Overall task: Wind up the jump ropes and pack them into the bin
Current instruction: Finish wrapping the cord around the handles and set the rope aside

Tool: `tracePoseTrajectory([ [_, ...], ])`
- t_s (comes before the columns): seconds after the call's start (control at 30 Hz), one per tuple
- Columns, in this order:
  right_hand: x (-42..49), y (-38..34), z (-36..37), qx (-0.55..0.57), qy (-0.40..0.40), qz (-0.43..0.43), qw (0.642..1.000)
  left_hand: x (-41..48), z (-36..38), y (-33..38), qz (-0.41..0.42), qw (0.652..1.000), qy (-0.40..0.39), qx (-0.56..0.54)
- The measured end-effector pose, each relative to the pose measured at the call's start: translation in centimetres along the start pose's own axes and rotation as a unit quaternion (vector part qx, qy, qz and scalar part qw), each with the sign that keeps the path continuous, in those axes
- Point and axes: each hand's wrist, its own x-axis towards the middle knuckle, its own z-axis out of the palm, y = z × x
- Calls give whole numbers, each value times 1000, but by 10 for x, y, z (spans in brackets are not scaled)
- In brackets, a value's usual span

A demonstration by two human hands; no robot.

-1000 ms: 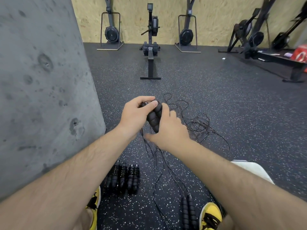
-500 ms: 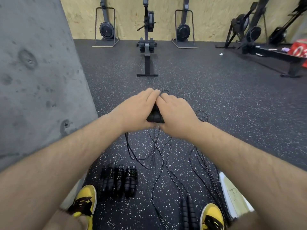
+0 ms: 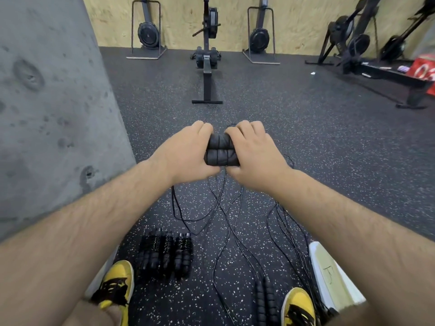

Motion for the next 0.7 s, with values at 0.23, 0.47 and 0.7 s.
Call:
tracePoseTrajectory([
  [0.23,0,-8,-9,38,-1,50,998,-7,-9,0,33,987,49,151],
  [0.47,-4,-10,-28,85,38,51,994,-10,-12,1,120,981,70,133],
  [0.7,-12,-12,-32,322,173,134,921,-15,-25,-2,97,979,122,129],
])
